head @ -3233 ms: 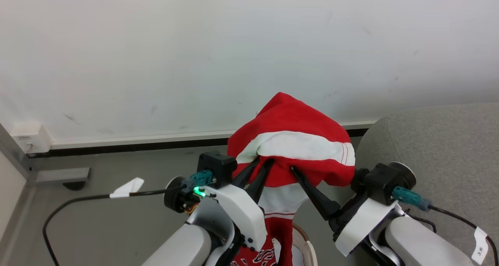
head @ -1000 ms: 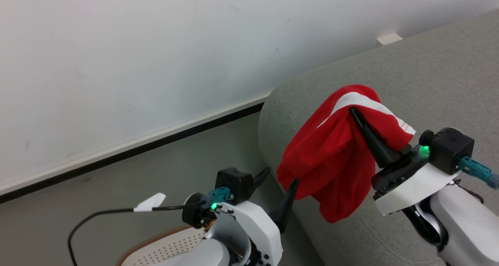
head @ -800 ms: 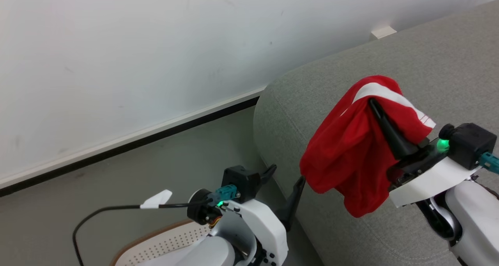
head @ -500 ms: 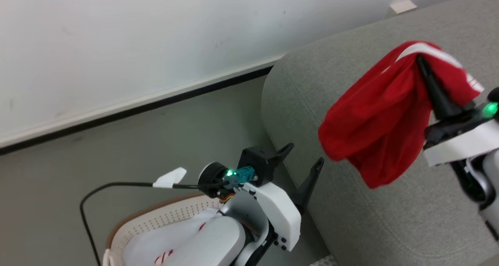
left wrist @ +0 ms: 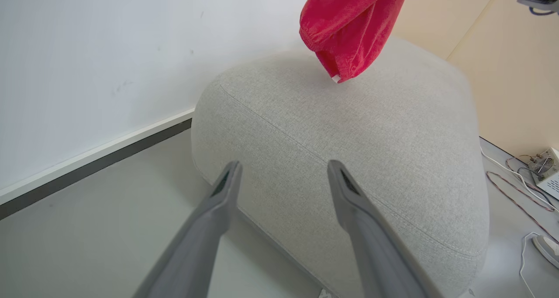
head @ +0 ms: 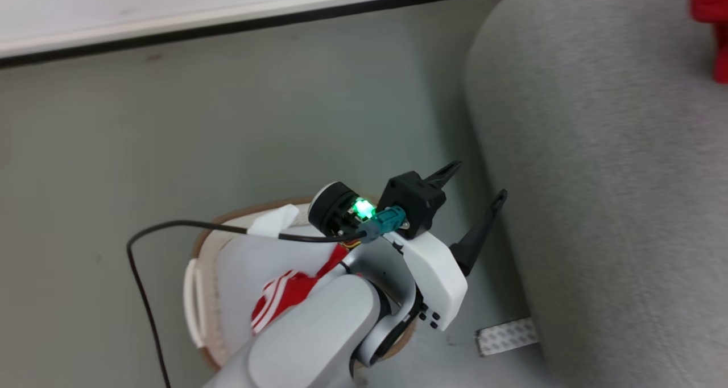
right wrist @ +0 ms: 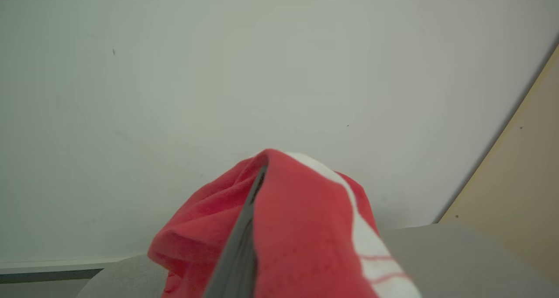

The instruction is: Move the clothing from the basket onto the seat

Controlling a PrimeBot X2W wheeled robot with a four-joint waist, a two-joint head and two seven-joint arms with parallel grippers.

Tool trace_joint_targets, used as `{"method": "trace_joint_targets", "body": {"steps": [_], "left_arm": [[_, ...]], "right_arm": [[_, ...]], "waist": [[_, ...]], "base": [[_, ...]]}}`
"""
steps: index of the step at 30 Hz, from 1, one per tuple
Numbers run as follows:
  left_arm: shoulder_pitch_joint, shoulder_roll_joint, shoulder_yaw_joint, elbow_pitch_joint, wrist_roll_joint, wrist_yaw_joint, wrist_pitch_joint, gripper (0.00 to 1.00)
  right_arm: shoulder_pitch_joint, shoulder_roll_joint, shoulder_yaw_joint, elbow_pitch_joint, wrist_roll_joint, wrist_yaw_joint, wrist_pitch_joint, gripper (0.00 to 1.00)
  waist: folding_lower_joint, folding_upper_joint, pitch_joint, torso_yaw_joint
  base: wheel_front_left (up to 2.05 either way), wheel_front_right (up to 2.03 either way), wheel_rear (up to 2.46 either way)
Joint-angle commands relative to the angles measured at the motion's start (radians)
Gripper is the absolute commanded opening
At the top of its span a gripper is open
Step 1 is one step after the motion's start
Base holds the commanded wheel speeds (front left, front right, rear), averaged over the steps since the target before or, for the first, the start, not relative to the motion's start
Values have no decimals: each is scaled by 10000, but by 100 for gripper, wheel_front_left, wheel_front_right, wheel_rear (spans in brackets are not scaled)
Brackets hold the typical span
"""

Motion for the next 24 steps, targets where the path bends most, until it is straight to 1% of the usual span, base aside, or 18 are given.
{"method": "trace_joint_targets", "body": {"steps": [1, 4, 5, 6, 7, 8, 12, 14, 15, 16, 20, 24], "left_arm": [[-71, -27, -27, 85, 7, -35, -100, 100], [45, -110, -148, 256, -82, -57, -217, 100], [68, -116, -176, 313, -67, -38, -231, 100], [117, -114, -170, 367, -97, -22, -272, 100], [178, -102, -178, 424, -125, -17, -322, 100], [225, -83, -196, 475, -131, -15, -339, 100], [401, 31, -91, 605, -256, 77, -445, 100], [474, 100, -8, 626, -262, 184, -539, 100], [474, 100, -8, 626, -262, 184, -539, 100], [526, 129, 51, 637, -289, 250, -585, 100], [758, 203, 233, 689, -479, 418, -751, 100], [1087, 373, 448, 691, -653, 597, -967, 100]], "right_arm": [[-56, -32, -236, 650, -231, -25, -6, 0], [64, -102, -959, 2190, -664, -25, -39, 0], [140, -32, -1179, 2670, -819, -25, -53, 3], [232, 85, -1364, 3045, -970, -25, -69, 21], [337, 191, -1514, 3345, -1124, -25, -80, 47], [430, 285, -1688, 3596, -1181, -25, -86, 100], [836, 600, -2327, 3973, -1452, -25, -92, 100], [1081, 805, -2569, 3915, -1656, -25, -91, 100], [1081, 805, -2569, 3915, -1656, -25, -91, 100], [1259, 936, -2607, 3814, -1793, -25, -91, 100], [2115, 1344, -2905, 3165, -2154, -25, -91, 100], [3164, 1820, -3388, 1879, -2372, -25, -83, 100]], "waist": [[-3, 0, 646, 835], [-3, 0, 689, 1158], [-3, 0, 711, 1225], [-3, 0, 707, 1260], [-3, 0, 675, 1286], [-3, 0, 627, 1297], [-3, 0, 334, 1145], [-3, 0, 132, 1016], [-3, 0, 132, 1016], [-3, 0, 19, 944], [-3, 0, -447, 659], [-3, 0, -883, 453]], "base": [[0, 0, 0], [0, 0, 0], [0, 0, 0], [0, 0, 0], [0, 0, 0], [0, 0, 0], [0, 0, 0], [0, 0, 0], [0, 0, 0], [0, 0, 0], [0, 0, 0], [0, 0, 0]]}}
